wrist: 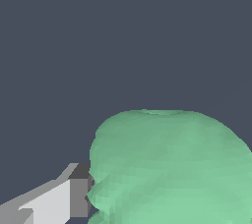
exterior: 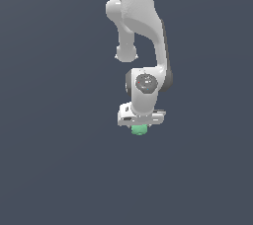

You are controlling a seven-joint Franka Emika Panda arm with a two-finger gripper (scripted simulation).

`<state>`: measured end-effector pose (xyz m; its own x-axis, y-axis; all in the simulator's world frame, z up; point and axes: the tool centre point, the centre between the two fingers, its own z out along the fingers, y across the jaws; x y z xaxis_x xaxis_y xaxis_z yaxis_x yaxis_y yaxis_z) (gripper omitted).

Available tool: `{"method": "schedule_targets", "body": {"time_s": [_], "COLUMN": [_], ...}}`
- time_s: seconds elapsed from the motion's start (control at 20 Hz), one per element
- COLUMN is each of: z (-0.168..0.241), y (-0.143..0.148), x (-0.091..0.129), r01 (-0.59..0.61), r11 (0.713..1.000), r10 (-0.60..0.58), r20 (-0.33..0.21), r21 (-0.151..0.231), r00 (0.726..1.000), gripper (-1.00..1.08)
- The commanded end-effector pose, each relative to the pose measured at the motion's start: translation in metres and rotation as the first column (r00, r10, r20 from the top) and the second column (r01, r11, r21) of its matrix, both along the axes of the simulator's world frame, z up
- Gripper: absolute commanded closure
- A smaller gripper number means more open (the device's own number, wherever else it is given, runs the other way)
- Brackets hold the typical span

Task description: Pick up the object and move it to a goal position.

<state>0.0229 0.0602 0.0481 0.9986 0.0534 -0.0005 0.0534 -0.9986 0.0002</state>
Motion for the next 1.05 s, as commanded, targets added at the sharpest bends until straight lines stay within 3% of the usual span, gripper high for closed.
{"method": "schedule_targets", "body": {"time_s": [0.0, 0.55, 1.0], "z": [0.002, 0.009, 0.011], "y": [0.018, 0.085, 0.106], "x": [-0.017, -0.077, -0.094], "r01": [-0.001, -0.001, -0.001], "r11": [1.000, 1.000, 1.000], "r10": [0.001, 0.001, 0.001], "r20": [0.000, 0.000, 0.000], "r21": [0.000, 0.000, 0.000], "r00": [1.000, 1.000, 1.000], "gripper": [1.08, 1.08, 1.08]}}
